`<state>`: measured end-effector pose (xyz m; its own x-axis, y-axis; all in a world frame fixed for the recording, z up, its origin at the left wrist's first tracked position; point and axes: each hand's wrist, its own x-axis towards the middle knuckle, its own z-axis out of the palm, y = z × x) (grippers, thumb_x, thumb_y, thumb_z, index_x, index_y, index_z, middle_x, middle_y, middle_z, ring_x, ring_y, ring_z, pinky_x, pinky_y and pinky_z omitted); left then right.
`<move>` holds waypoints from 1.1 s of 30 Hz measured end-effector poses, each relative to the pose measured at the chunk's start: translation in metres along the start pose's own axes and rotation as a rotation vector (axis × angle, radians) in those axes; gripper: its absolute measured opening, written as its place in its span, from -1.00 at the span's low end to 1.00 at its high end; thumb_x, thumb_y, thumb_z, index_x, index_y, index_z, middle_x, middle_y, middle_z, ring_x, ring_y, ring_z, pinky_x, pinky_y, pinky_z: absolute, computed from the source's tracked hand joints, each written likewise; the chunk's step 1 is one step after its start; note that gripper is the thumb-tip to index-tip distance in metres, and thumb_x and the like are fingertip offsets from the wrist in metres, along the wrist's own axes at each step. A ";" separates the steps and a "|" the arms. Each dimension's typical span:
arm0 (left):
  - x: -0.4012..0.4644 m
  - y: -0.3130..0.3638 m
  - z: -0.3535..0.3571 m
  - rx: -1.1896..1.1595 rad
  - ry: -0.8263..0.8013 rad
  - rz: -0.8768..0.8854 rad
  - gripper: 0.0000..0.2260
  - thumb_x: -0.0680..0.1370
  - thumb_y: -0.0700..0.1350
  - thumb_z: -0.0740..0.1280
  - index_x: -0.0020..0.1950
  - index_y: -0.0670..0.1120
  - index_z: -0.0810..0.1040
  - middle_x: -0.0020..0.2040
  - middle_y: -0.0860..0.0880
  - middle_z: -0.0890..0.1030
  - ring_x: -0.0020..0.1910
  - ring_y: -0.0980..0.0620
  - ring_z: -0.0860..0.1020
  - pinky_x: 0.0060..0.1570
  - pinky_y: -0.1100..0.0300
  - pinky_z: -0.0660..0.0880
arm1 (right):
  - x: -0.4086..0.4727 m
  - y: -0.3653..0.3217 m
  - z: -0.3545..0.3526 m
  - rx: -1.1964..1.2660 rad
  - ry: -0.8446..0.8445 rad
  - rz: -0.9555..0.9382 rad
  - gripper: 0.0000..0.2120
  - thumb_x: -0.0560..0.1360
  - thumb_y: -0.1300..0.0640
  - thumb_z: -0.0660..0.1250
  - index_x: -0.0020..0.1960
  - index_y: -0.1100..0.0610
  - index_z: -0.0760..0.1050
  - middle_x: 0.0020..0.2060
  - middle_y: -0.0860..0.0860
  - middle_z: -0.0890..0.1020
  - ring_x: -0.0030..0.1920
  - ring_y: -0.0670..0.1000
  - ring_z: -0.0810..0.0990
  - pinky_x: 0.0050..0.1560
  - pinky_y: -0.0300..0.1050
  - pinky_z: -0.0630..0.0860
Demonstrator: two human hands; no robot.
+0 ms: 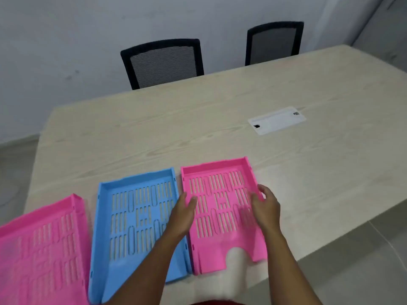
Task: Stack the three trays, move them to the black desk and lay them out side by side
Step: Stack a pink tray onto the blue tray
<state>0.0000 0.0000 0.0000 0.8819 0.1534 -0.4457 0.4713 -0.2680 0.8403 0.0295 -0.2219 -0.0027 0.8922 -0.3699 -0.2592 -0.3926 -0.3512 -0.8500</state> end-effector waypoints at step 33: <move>-0.027 0.029 -0.054 -0.470 0.143 0.270 -0.51 0.64 -0.21 0.22 0.55 -0.03 0.19 0.39 0.29 0.31 0.30 0.43 0.37 0.07 0.65 0.29 | 0.000 -0.047 -0.001 -0.287 0.008 -0.165 -0.79 0.49 0.19 0.18 -0.19 0.28 0.52 -0.33 0.24 0.61 -0.24 0.29 0.55 -0.36 -0.07 0.36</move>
<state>-0.0109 0.0399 0.0530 0.9453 0.2741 -0.1769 0.1452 0.1322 0.9805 0.0475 -0.2064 0.0379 0.9478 -0.2936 -0.1241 -0.2904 -0.6347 -0.7162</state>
